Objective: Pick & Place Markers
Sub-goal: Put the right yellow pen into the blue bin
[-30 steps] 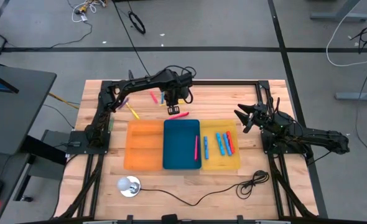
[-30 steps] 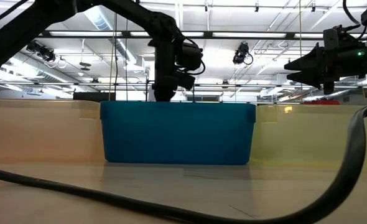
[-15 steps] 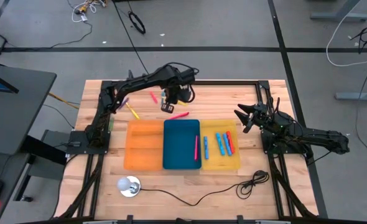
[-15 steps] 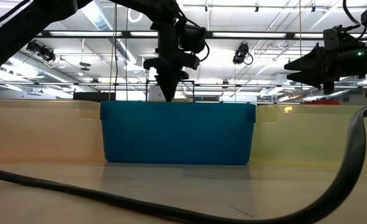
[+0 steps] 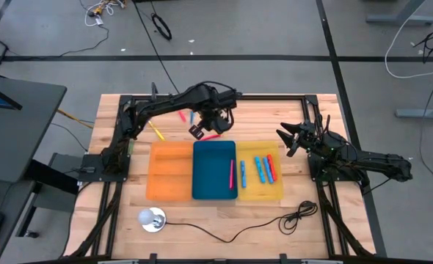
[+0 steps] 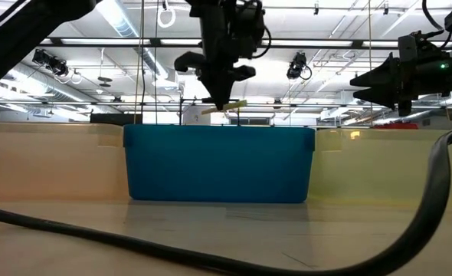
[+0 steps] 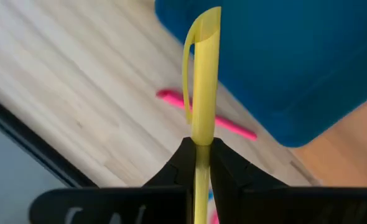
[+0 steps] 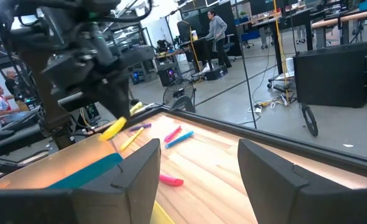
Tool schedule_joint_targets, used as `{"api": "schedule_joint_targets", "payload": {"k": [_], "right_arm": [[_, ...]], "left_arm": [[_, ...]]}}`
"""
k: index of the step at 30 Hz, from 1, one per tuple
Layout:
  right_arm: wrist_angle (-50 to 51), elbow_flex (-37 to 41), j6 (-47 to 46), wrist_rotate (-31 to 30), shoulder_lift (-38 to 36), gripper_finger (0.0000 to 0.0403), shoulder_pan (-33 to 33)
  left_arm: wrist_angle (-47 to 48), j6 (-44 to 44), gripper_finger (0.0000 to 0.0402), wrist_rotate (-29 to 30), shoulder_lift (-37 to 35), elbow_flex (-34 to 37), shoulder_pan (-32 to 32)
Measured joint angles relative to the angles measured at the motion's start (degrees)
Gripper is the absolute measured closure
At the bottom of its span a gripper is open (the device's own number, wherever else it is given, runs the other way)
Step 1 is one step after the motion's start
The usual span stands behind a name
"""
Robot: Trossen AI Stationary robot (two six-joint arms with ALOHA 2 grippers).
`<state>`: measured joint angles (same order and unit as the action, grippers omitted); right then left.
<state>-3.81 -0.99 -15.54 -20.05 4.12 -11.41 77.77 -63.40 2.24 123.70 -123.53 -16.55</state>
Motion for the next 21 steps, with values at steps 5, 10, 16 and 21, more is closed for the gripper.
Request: {"api": "schedule_joint_targets", "payload": {"k": [5,10,16,21], "right_arm": [[0.0,0.0,-0.01,0.0,0.0,0.0188,0.01],[0.0,0.0,-0.01,0.0,0.0,0.0188,0.0],[0.0,0.0,0.01,0.0,0.0,0.0188,-0.01],[0.0,0.0,-0.01,0.0,-0.01,0.0188,-0.01]], "left_arm": [[0.07,-4.53,0.0375,0.06,0.0,-0.21,3.59],[0.06,-8.23,0.0375,0.02,0.0,-0.21,7.35],[-0.98,-10.87,0.0375,0.02,0.0,-0.21,11.6],[-2.68,-14.45,0.0375,-1.06,0.11,0.24,14.31]]}}
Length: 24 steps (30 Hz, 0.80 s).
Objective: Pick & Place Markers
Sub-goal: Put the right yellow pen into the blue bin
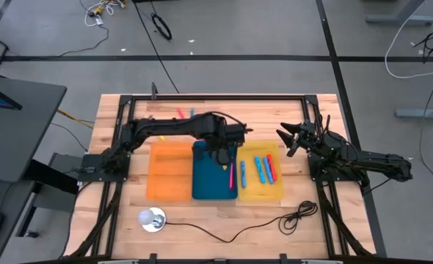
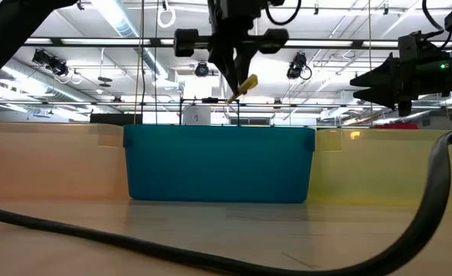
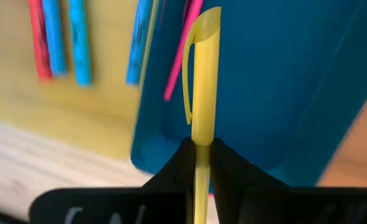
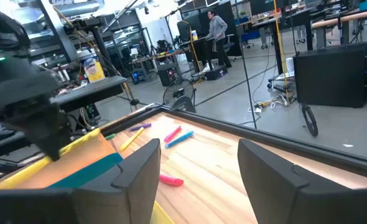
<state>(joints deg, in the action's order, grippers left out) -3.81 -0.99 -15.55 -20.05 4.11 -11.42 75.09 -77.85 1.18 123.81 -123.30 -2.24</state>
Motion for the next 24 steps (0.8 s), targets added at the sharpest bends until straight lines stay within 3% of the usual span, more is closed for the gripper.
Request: {"api": "schedule_joint_targets", "payload": {"k": [11,24], "right_arm": [[0.0,0.0,0.01,0.01,0.01,0.0188,0.01],[0.0,0.0,0.02,0.02,0.01,0.0188,0.01]], "left_arm": [[-5.45,-7.38,0.0375,-0.84,0.09,9.29,2.96],[-19.77,-10.32,0.0375,-2.59,0.11,18.94,4.78]]}}
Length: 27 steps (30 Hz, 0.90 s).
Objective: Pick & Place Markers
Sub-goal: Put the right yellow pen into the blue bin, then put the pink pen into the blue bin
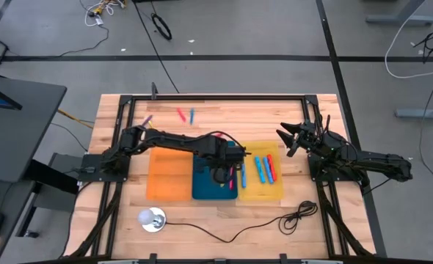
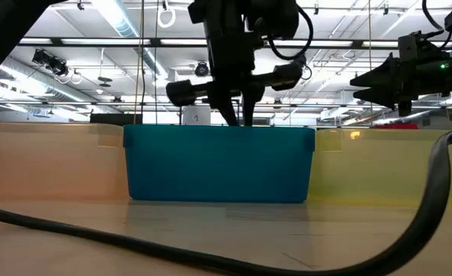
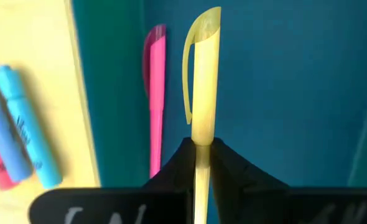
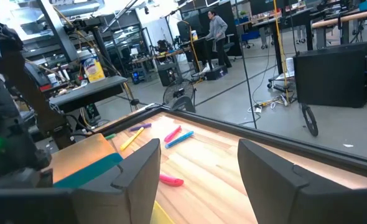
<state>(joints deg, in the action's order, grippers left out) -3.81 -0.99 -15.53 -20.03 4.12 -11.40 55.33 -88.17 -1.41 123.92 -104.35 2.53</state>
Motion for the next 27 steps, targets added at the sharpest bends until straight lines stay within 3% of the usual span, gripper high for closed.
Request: {"api": "schedule_joint_targets", "payload": {"k": [6,14,27], "right_arm": [[0.0,0.0,-0.02,0.0,0.0,0.0188,-0.02],[0.02,0.0,-0.02,0.02,-0.02,0.0188,0.0],[0.0,0.0,-0.02,0.02,-0.02,0.0188,0.01]], "left_arm": [[-6.31,-1.02,0.0375,-0.47,1.01,1.99,0.39],[-6.9,-1.01,0.0373,-0.44,3.98,2.01,0.34],[-8.43,2.39,0.0232,-0.42,4.02,2.01,0.21]]}}
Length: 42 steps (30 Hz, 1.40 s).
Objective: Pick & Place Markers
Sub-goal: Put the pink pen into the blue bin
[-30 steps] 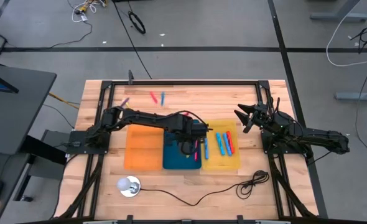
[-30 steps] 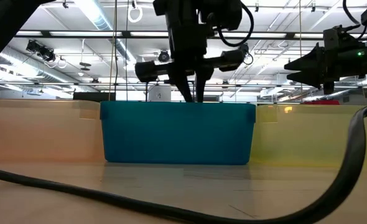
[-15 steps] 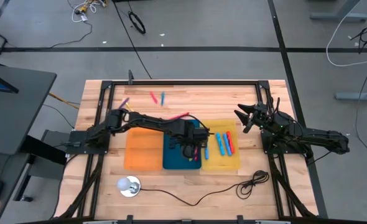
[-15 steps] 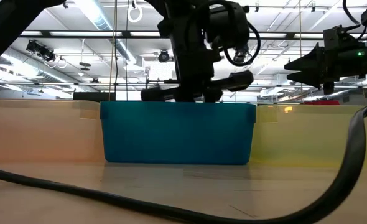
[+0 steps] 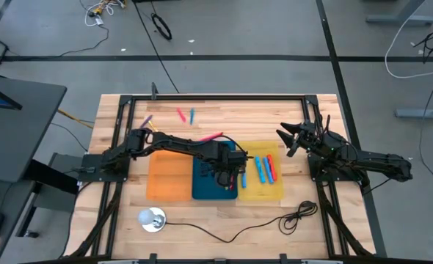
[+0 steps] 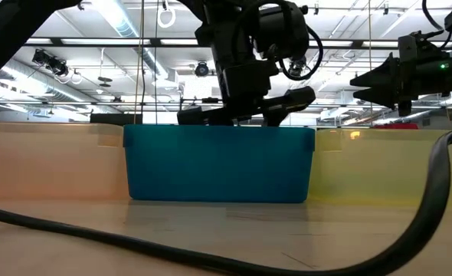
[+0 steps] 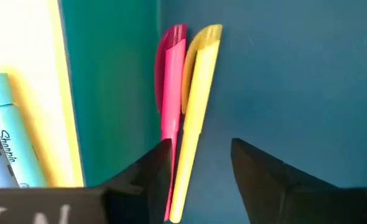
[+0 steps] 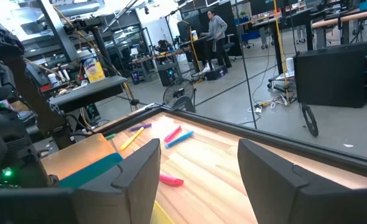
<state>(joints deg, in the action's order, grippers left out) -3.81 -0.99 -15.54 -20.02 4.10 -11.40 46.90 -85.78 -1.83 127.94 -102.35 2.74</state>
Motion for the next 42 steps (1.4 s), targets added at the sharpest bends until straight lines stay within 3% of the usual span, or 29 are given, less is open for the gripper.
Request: {"api": "schedule_joint_targets", "payload": {"k": [9,28,42], "right_arm": [[0.0,0.0,0.02,-0.02,0.0,0.0188,0.0],[0.02,0.0,0.01,-0.05,0.01,0.0188,-0.01],[0.0,0.0,0.01,-0.04,0.02,0.0188,-0.02]], "left_arm": [[3.92,18.21,0.0188,2.72,-1.21,-4.62,-2.34],[11.92,65.21,0.0195,5.24,-4.39,-18.9,-15.29],[24.12,84.89,0.0195,5.22,-4.39,-20.85,-22.39]]}}
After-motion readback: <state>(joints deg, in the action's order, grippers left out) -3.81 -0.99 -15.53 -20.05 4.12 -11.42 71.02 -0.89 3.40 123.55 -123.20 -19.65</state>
